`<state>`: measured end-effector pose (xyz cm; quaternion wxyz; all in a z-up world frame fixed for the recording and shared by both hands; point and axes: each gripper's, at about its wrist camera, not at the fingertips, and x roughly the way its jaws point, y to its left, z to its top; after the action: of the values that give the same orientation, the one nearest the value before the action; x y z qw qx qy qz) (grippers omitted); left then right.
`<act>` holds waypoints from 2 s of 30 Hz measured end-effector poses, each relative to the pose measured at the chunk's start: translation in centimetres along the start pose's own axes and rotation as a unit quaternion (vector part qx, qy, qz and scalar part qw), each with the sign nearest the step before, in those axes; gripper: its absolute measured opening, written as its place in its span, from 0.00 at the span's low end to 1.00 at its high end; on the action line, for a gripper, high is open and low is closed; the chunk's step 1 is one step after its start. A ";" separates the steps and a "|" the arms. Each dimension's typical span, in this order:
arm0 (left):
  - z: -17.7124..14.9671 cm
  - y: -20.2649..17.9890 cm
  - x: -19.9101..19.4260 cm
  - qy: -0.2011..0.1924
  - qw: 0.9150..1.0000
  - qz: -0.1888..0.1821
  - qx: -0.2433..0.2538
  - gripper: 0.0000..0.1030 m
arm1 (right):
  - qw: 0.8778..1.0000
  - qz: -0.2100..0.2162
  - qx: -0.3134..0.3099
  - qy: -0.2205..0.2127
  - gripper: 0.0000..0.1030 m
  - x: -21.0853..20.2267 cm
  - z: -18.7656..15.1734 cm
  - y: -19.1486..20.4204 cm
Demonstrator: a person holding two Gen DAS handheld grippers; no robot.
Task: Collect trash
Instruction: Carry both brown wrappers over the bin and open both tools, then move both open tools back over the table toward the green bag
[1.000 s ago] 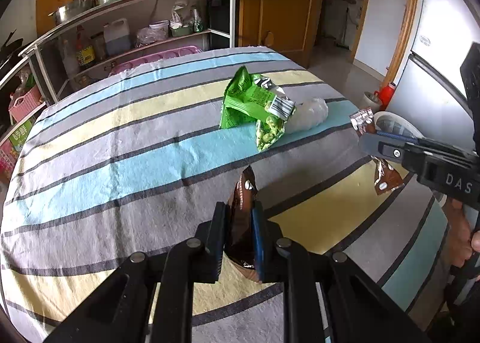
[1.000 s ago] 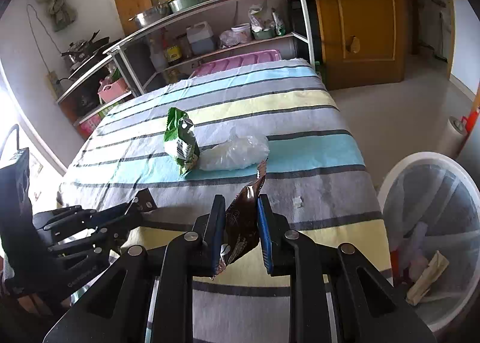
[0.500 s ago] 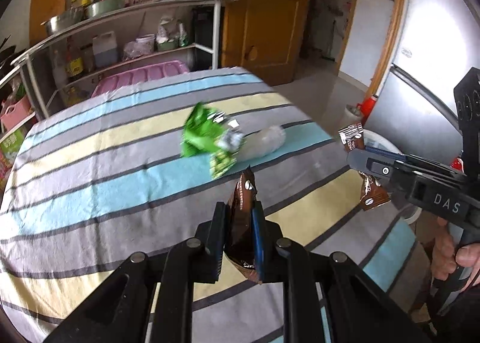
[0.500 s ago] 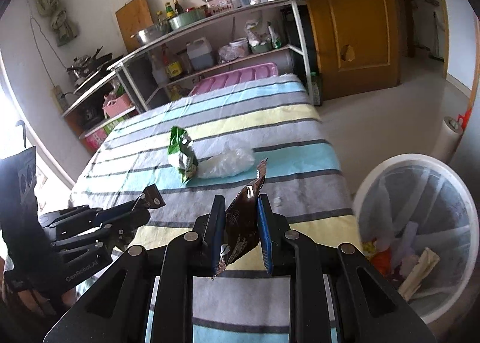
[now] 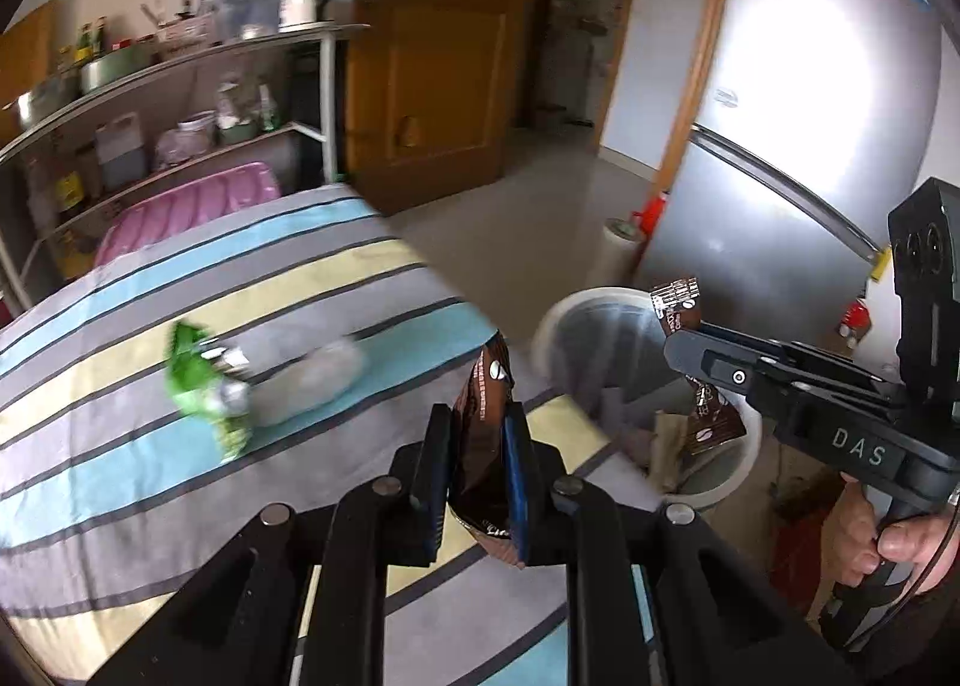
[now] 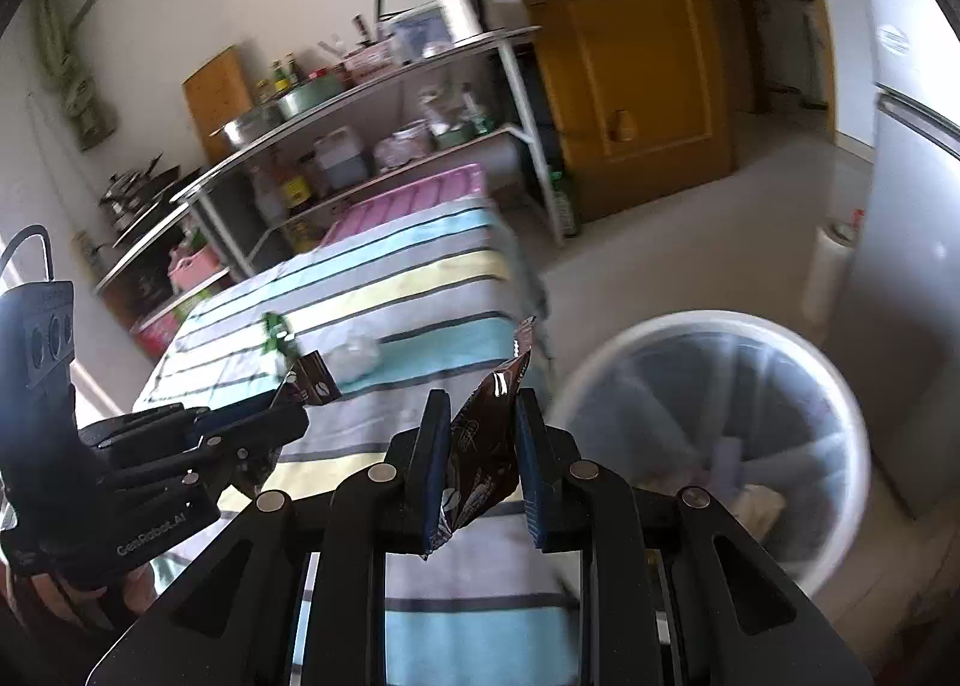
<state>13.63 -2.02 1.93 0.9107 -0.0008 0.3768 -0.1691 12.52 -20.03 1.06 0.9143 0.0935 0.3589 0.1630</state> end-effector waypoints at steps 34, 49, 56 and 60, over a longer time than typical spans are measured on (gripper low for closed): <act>1.8 -9.0 7.8 0.053 0.996 -0.049 0.043 0.47 | 0.989 -0.121 0.057 0.059 0.44 1.5 -1.4 -12.0; 1.8 -6.2 5.1 0.025 0.999 -0.018 0.019 0.59 | 0.990 -0.120 0.065 0.034 0.47 0.3 -1.2 -10.1; 1.5 -3.3 3.4 0.011 1.000 0.008 -0.009 0.62 | 0.993 -0.105 0.046 0.026 0.47 0.4 -0.7 -7.6; 1.0 -1.3 2.2 0.004 0.999 0.025 -0.021 0.64 | 0.995 -0.088 0.035 0.024 0.47 1.0 -0.4 -5.7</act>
<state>15.41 -4.02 1.33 0.9130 -0.0099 0.3839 -0.1378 14.30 -24.93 -1.47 0.9124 0.0897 0.3929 0.0713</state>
